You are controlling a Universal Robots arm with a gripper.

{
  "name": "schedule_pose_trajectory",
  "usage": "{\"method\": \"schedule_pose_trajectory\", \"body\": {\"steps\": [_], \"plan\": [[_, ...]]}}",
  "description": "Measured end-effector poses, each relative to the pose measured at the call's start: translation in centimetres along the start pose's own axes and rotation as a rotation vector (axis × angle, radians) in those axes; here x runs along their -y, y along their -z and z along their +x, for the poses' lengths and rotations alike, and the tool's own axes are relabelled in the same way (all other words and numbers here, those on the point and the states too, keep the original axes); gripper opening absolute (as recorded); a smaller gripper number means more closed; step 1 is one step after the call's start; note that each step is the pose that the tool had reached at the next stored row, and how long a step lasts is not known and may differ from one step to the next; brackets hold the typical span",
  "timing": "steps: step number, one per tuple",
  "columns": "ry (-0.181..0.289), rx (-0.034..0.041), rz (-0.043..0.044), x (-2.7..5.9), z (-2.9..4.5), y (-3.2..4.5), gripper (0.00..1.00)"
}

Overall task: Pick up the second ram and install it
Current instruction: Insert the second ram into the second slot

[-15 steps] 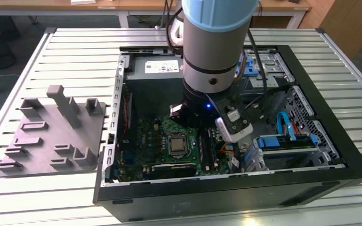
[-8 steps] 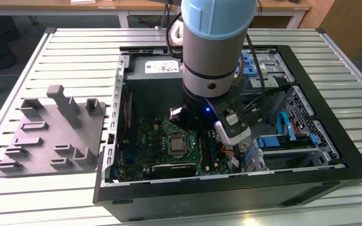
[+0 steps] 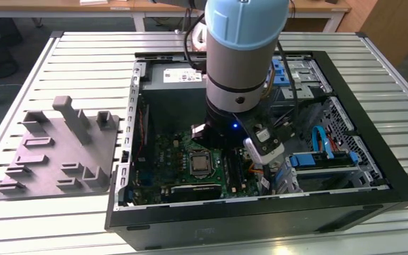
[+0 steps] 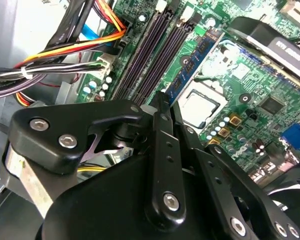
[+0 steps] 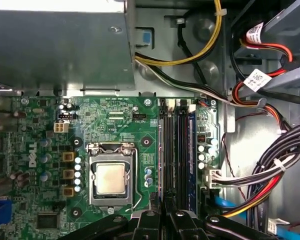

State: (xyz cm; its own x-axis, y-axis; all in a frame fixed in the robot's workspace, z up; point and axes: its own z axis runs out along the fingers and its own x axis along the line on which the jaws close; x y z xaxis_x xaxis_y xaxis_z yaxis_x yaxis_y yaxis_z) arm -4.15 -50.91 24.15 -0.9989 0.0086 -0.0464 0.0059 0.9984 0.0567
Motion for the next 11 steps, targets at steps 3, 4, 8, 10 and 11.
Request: {"method": "schedule_pose_trajectory", "body": {"steps": [3,4,8,10,11], "plan": [[-0.004,0.0003,-0.0007,-0.06,0.0,-0.26,0.14],[-0.004,0.0002,-0.0014,-0.07,0.01,-0.4,0.14],[-0.005,0.0,-0.0121,-0.07,0.05,-1.0,0.14],[-0.006,-0.0001,-0.0334,-0.07,0.05,-1.13,0.14],[-0.006,-0.0002,-0.0474,-0.07,0.05,-1.16,0.14]]}}
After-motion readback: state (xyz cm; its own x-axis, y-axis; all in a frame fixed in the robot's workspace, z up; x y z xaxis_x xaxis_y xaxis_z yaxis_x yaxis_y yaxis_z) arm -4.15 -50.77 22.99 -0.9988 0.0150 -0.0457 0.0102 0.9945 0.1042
